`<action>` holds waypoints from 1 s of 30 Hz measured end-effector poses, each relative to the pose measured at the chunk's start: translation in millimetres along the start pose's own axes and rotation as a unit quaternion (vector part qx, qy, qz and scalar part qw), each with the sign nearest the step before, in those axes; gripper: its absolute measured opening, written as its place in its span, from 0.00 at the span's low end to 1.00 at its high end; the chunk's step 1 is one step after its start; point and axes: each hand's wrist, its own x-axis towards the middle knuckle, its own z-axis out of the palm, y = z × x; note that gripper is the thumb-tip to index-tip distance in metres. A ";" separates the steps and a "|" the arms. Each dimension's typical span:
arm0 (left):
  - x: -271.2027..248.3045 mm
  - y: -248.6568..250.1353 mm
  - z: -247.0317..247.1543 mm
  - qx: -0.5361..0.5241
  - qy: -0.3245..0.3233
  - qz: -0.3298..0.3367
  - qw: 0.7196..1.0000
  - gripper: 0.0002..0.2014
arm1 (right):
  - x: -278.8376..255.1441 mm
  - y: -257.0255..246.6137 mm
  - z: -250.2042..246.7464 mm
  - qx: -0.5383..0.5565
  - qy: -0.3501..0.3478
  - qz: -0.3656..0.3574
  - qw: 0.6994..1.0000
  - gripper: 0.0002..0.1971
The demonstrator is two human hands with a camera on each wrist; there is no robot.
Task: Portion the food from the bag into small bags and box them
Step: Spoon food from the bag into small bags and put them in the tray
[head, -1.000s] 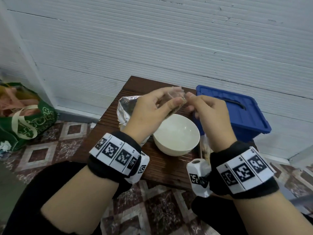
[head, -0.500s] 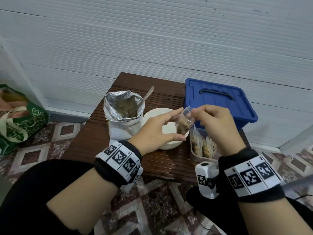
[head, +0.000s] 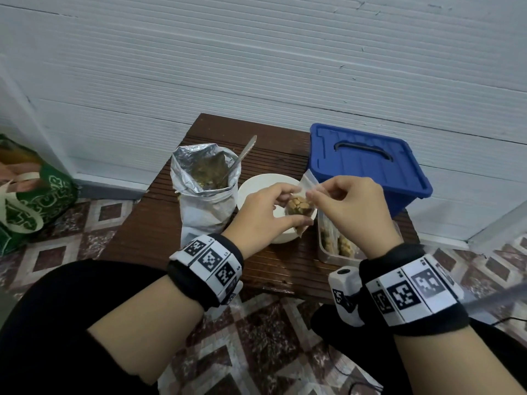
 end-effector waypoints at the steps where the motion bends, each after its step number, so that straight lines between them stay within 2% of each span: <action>1: 0.2 -0.9 1.0 0.000 -0.002 -0.005 1.000 0.26 | 0.7 1.7 1.1 -0.006 0.010 -0.002 1.000 0.05; 3: 0.5 -2.4 2.9 -0.004 -0.010 -0.014 1.000 0.27 | 1.4 5.3 1.3 -0.002 0.019 0.003 1.000 0.05; 6: 0.6 -5.8 6.0 -0.007 -0.014 -0.023 1.000 0.23 | 1.4 9.5 -5.6 0.019 0.035 0.021 0.999 0.07; 12: -1.2 -12.2 6.4 0.012 -0.006 -0.043 0.999 0.17 | 1.6 32.6 -41.6 0.022 0.138 0.078 0.987 0.11; 15: -2.0 -12.8 5.8 0.021 -0.006 -0.047 0.999 0.16 | 0.3 46.9 -55.3 -0.007 0.158 0.120 0.980 0.11; 19: -1.4 -12.4 3.0 0.026 -0.004 -0.053 0.998 0.16 | -3.2 60.3 -56.2 -0.113 0.107 0.152 0.976 0.13; 23: -0.2 -12.6 -0.9 0.025 0.006 -0.063 0.998 0.16 | -0.2 80.0 -38.1 -0.184 -0.011 0.191 0.964 0.15; 25: 0.0 -13.5 -1.6 0.024 0.008 -0.068 0.997 0.16 | 2.0 90.7 -29.7 -0.195 -0.057 0.213 0.956 0.13; 28: -0.1 -15.1 -2.2 0.027 0.006 -0.073 0.997 0.16 | 4.2 98.3 -24.2 -0.190 -0.066 0.227 0.953 0.09; 30: -0.2 -15.8 -2.2 0.028 0.003 -0.075 0.997 0.16 | 4.7 98.1 -24.9 -0.177 -0.082 0.235 0.952 0.10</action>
